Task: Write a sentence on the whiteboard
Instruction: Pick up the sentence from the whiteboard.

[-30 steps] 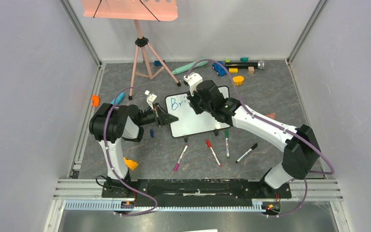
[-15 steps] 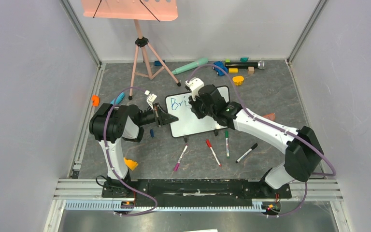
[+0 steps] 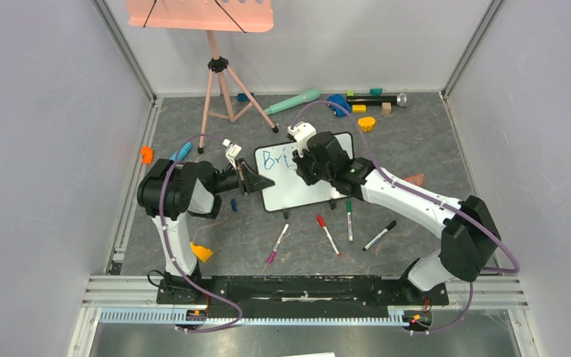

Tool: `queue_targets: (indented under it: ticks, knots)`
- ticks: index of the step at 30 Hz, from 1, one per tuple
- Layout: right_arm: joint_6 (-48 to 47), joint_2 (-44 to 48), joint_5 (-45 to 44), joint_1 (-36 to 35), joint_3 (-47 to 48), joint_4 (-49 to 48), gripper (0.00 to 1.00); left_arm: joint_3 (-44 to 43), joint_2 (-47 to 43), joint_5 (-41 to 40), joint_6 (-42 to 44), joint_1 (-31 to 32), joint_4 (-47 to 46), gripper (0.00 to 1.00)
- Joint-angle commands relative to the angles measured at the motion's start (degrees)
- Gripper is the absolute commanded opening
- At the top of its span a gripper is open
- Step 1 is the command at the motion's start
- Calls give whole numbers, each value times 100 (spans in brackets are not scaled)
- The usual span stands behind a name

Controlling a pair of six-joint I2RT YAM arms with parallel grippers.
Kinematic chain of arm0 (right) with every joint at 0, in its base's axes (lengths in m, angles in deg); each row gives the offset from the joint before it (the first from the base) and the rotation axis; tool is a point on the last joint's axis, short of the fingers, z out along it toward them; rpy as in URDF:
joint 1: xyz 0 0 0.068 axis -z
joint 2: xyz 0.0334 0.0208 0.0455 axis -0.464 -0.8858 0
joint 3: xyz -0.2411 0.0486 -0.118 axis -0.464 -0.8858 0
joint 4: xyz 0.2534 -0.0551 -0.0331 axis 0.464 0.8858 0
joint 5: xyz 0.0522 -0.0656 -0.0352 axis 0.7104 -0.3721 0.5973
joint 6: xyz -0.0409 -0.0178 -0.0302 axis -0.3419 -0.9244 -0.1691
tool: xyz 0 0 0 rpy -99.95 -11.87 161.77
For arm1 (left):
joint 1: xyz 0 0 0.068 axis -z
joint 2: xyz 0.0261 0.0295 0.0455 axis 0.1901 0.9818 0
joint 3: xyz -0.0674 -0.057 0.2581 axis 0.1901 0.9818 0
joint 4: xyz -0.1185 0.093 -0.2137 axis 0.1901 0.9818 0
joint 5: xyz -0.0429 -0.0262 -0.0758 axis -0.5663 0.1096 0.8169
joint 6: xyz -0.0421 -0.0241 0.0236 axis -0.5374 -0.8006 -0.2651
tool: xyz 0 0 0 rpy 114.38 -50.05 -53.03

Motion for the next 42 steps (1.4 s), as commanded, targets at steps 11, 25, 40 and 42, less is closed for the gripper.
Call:
queue_targets:
  ticks: [11,25,40,42]
  knots:
    - [-229,240,-204,146,630,38,0,110,172,-208,922,-18,-205,2]
    - [-203,6,-428,252,766,160,0,104,172,-197,915,-23,-206,2]
    - [-246,-205,-202,288,926,158,0,103,165,-195,915,-23,-205,2]
    - [-233,-206,-150,287,883,166,0,104,167,-194,922,-23,-205,2]
